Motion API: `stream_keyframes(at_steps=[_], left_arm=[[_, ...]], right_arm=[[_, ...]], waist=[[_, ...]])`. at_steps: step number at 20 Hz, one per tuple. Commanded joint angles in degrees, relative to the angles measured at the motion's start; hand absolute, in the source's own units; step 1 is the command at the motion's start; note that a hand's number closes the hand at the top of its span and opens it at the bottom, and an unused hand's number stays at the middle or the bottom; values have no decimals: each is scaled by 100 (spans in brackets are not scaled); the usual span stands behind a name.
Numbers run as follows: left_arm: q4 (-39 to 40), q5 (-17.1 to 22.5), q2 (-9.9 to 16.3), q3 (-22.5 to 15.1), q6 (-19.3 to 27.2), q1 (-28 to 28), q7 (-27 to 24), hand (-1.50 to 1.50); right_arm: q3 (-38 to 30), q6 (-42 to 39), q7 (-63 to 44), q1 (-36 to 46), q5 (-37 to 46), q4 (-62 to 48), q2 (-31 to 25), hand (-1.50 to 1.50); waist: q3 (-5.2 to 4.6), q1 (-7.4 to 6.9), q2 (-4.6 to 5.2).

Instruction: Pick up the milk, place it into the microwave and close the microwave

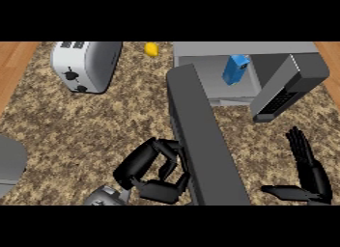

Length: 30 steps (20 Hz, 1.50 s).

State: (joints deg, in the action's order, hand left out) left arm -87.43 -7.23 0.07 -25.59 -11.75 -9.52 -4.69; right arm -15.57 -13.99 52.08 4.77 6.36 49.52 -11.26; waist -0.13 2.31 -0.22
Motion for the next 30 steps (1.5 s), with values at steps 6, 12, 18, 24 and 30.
stream_keyframes(at_steps=[6,12,18,24,30], left_arm=[[2656,11,-6,-1082,1642,-1011,-1372,150],[3207,1218,-6,-1897,2926,-1471,-2101,150],[3818,2028,-6,-2312,3278,-1920,-2249,150],[3567,2802,-5,-2650,3545,-2356,-2247,150],[3460,3510,-5,-2639,3996,-2664,-2520,150]], right_arm=[[259,-828,-340,-964,-497,1893,-232,-150],[455,-1177,-722,-1142,-1039,2794,-232,-150],[613,-1463,-1165,-1560,-1469,3732,-435,-150],[724,-1707,-1746,-1359,-1936,4297,-686,-150],[780,-1706,-2177,-1256,-2089,4682,-873,-150]], waist=[[-3,62,41],[-14,296,87],[-20,499,120],[-31,728,161],[-37,901,216]])
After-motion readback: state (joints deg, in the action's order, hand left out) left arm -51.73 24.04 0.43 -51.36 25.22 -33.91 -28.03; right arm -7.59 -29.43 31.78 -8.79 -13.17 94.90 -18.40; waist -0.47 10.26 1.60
